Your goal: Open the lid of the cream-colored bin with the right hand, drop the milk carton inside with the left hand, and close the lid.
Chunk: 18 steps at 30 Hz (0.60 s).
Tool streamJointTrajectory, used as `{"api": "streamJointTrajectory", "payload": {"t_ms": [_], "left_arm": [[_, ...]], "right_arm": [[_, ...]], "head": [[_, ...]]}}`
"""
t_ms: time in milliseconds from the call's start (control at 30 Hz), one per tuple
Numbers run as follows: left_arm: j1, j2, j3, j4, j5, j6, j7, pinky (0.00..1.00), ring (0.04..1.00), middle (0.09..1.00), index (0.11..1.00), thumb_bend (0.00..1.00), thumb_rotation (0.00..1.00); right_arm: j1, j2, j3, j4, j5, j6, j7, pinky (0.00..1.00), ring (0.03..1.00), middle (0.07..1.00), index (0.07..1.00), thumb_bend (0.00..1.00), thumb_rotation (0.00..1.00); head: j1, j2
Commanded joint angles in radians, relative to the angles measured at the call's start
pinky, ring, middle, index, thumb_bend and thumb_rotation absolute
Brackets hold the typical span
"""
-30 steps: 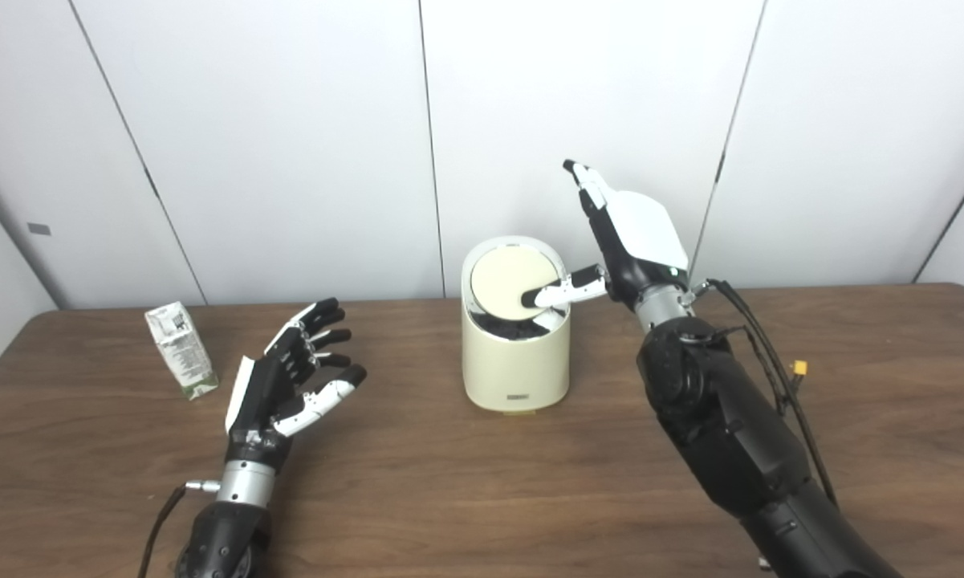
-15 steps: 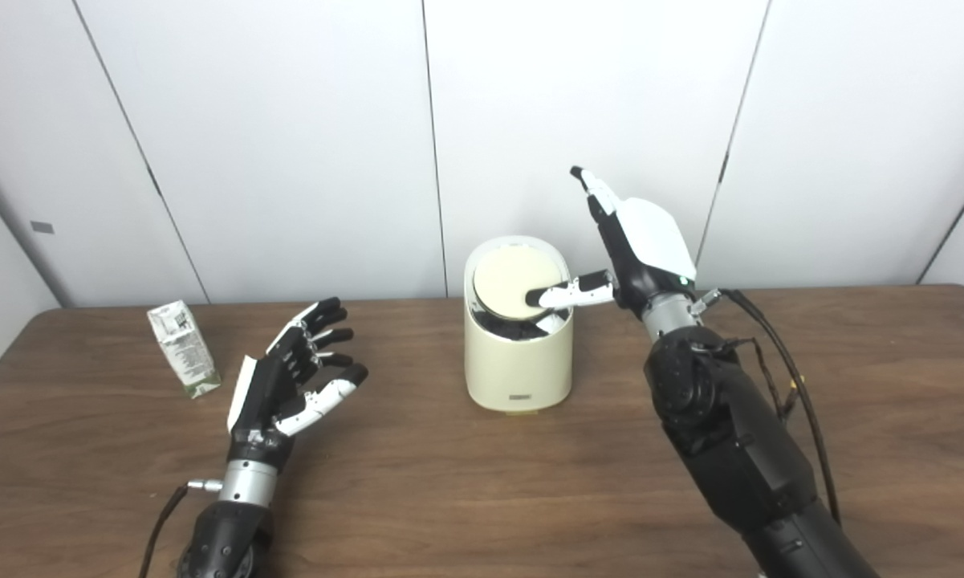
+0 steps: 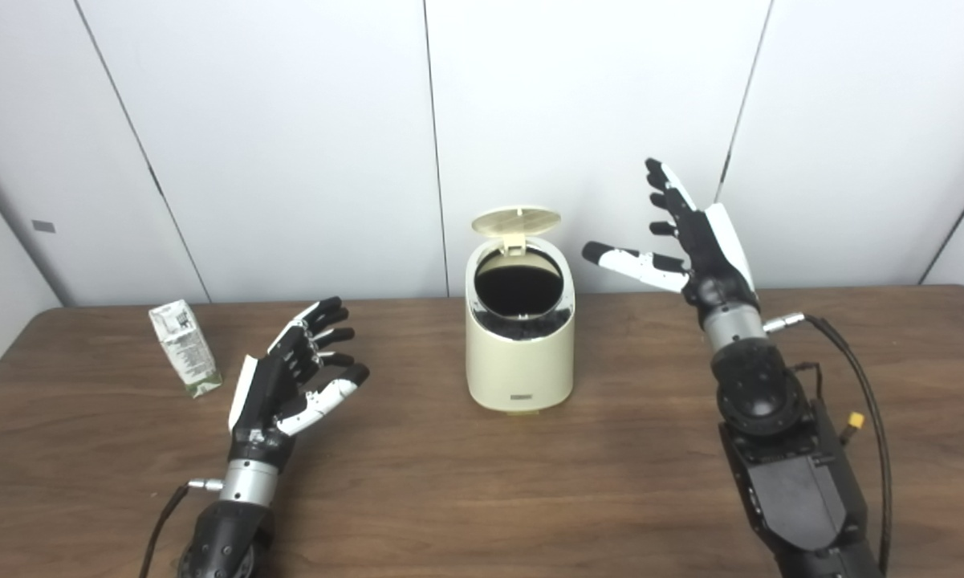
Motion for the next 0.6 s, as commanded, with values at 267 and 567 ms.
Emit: {"api": "streamJointTrajectory", "payload": {"t_ms": [267, 567], "left_arm": [[0.05, -0.009, -0.011, 0.021, 0.015, 0.016, 0.015, 0.61, 0.754, 0.817, 0.858, 0.75, 0.27], [0.051, -0.001, -0.01, -0.001, 0.001, 0.028, 0.002, 0.62, 0.761, 0.821, 0.862, 0.75, 0.27]], "right_arm": [[0.126, -0.028, -0.004, -0.002, 0.157, -0.18, 0.08, 0.83, 0.889, 0.932, 0.954, 0.77, 0.37], [0.177, -0.029, 0.013, 0.056, 0.15, -0.268, 0.073, 0.8, 0.885, 0.926, 0.95, 0.84, 0.39]], "head": [[-0.001, 0.002], [0.002, 0.0]]}}
